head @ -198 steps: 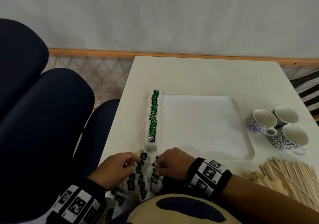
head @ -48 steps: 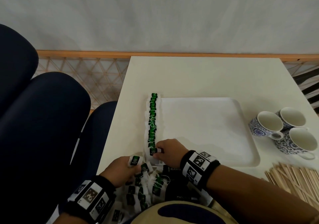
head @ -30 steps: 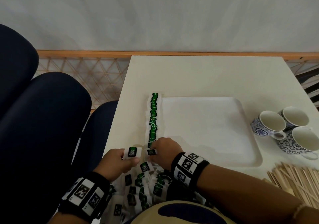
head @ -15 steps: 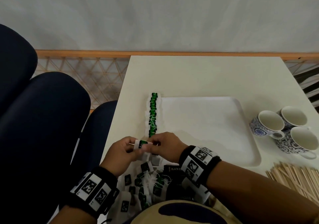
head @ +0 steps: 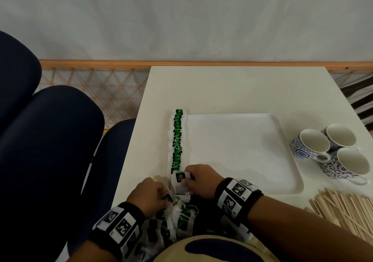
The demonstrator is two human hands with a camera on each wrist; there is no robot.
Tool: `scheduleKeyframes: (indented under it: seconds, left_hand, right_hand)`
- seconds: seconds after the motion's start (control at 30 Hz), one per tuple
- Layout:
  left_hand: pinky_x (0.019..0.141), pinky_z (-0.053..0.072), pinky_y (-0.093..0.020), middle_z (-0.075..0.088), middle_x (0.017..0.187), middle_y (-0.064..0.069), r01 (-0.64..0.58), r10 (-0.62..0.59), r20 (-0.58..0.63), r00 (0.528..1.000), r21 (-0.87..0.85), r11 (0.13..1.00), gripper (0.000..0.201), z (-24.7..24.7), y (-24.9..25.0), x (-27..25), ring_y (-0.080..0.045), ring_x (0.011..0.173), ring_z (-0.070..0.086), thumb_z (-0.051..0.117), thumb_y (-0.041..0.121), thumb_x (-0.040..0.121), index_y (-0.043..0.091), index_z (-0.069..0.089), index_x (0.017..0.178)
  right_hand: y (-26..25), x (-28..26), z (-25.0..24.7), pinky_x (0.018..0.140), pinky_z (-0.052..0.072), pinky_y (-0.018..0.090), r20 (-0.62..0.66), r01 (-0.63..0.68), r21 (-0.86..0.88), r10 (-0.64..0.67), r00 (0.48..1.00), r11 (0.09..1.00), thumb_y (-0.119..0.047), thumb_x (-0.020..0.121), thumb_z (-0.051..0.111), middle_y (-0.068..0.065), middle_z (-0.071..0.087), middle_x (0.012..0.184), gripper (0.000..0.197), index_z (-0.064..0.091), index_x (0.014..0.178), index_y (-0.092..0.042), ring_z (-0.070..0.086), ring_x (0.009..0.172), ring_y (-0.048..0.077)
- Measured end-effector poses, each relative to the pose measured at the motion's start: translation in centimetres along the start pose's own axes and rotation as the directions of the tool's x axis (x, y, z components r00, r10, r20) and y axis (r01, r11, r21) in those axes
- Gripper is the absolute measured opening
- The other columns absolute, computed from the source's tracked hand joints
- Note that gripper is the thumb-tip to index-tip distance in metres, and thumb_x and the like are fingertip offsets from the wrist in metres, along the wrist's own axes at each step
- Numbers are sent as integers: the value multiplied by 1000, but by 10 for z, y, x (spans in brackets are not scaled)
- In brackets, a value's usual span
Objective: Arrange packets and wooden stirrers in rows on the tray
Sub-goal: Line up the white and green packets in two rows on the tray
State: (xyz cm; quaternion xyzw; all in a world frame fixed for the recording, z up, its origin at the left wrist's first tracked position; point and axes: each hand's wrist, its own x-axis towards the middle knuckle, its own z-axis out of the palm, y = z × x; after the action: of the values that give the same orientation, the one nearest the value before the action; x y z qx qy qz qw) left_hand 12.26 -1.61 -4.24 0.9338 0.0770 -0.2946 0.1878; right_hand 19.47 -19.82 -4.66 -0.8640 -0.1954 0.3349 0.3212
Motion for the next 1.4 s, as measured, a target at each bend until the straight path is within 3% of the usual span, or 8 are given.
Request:
scheduleKeyframes:
  seconds: [0.13,0.33,0.6,0.83,1.0,1.17,1.3,1.4]
  left_hand:
    - [64,37,-19,48,80,11,-37,37,16,999,18,999,32,-5,-9,-2,-9,75,50,72,34,78,34,44,62]
    - [61,39,-13,61,81,10,-33,35,16,999,-89,996,26,-13,-19,-9,-4,75,57,78,28,73,35,54,64]
    - [55,36,-8,65,77,9,-23,25,6,1000,-186,982,21,-13,-21,-13,2,66,55,79,24,73,30,59,68]
    - [54,37,-8,65,74,9,-30,26,-20,999,-214,976,18,-16,-22,-16,1,64,55,79,25,74,29,62,70]
    - [57,38,-12,65,72,5,-54,45,-44,998,-229,972,19,-20,-23,-16,-3,66,57,79,29,74,29,61,68]
    - [55,39,-15,62,67,5,-101,80,-88,993,-264,959,19,-26,-20,-19,-4,59,53,77,26,75,24,59,70]
    - [57,40,-17,61,67,1,-146,99,-154,983,-336,930,18,-30,-17,-22,-5,59,52,77,23,76,22,59,73]
    - [58,41,-15,63,66,1,-200,128,-201,971,-396,896,18,-34,-8,-23,-3,58,53,78,18,76,20,60,73]
  right_hand:
    - [-5,-2,2,67,39,25,32,57,-134,-53,998,989,-34,84,69,0,56,79,22,57,80,-16,52,77,16]
    - [-11,2,10,53,35,28,15,50,-279,-47,999,959,-37,83,64,-5,44,59,40,40,56,-22,49,68,20]
    - [-19,5,13,63,46,28,-84,20,-276,-45,995,961,-33,84,63,-1,55,72,19,63,79,-15,53,73,21]
    - [-19,7,14,63,39,27,26,37,-300,-31,999,953,-41,83,67,-2,48,66,26,55,73,-20,50,72,21]
    - [-19,11,16,66,45,29,-73,2,-252,-21,997,968,-32,82,69,2,61,84,19,57,88,-19,58,82,24]
    - [-18,8,9,74,52,34,-171,-11,-167,-18,985,986,-37,75,77,-1,57,101,52,40,109,-24,58,86,21]
    - [-18,6,-5,73,39,23,-241,145,1,-141,960,989,-29,87,66,-5,51,97,34,50,116,-21,52,82,9]
    - [-21,1,-13,66,35,7,-80,235,89,-228,970,968,-19,85,68,-11,58,96,33,61,117,-21,50,68,-12]
